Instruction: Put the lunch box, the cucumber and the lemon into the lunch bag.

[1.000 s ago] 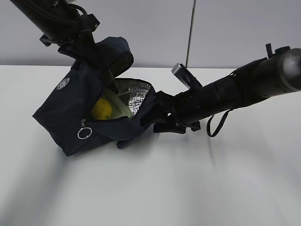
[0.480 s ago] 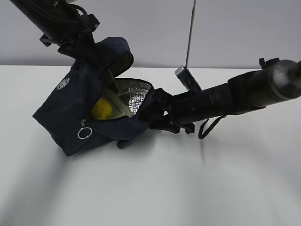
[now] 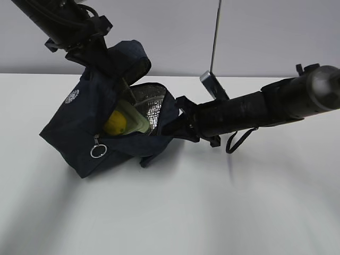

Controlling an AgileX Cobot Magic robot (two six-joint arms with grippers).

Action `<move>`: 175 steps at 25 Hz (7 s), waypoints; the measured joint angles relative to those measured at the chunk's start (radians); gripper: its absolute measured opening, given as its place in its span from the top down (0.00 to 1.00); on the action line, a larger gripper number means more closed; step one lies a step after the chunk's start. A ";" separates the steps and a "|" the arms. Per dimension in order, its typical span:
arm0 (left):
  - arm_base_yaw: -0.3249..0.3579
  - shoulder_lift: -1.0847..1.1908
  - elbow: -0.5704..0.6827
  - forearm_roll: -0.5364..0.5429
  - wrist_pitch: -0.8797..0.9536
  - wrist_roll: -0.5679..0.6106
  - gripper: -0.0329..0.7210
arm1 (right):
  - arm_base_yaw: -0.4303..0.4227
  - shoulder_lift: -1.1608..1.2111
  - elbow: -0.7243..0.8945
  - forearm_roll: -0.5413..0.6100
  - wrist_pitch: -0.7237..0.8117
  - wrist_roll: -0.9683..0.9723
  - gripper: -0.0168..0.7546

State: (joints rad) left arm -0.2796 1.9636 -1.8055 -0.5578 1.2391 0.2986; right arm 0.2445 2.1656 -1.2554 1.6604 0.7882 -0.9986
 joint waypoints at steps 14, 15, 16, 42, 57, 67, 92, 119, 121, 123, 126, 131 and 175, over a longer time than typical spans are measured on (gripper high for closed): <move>-0.051 0.000 0.000 -0.128 -0.005 0.008 0.94 | -0.106 -0.196 -0.167 -0.385 0.122 0.221 0.97; -0.062 0.000 0.000 -0.130 -0.005 0.008 0.94 | -0.106 -0.196 -0.202 -0.441 0.144 0.255 0.97; -0.074 0.000 0.000 -0.132 -0.005 0.008 0.94 | -0.106 -0.196 -0.236 -0.487 0.163 0.296 0.97; -0.239 0.000 0.110 -0.178 -0.156 -0.032 0.94 | -0.112 -0.198 -0.422 -0.988 0.430 0.560 0.97; -0.241 0.000 0.110 -0.131 -0.170 -0.032 0.74 | -0.112 -0.200 -0.426 -0.978 0.431 0.534 0.76; -0.241 0.000 0.110 -0.098 -0.156 -0.032 0.55 | -0.112 -0.202 -0.426 -0.966 0.433 0.526 0.66; -0.242 -0.210 0.110 0.178 -0.130 -0.035 0.55 | -0.112 -0.441 -0.426 -0.962 0.286 0.460 0.66; -0.242 -0.842 0.534 0.243 -0.422 -0.035 0.61 | -0.112 -1.417 0.171 -0.937 -0.038 0.392 0.66; -0.242 -0.941 0.622 0.243 -0.470 -0.035 0.61 | -0.112 -1.507 0.246 -0.935 -0.038 0.392 0.66; -0.242 -1.028 0.714 0.243 -0.502 -0.035 0.61 | -0.112 -1.598 0.314 -0.935 -0.038 0.399 0.66; -0.242 -1.148 0.830 0.243 -0.520 -0.035 0.61 | -0.112 -1.710 0.414 -0.933 -0.038 0.410 0.67; -0.242 -1.298 0.955 0.233 -0.518 -0.035 0.61 | -0.112 -1.825 0.548 -0.933 0.022 0.428 0.67; -0.242 -1.374 0.984 0.203 -0.417 -0.035 0.64 | -0.112 -0.705 0.606 -0.472 0.275 -0.353 0.50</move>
State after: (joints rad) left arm -0.5214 0.5894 -0.8218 -0.3551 0.8220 0.2640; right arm 0.1330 1.4602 -0.6496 1.1887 1.0630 -1.3516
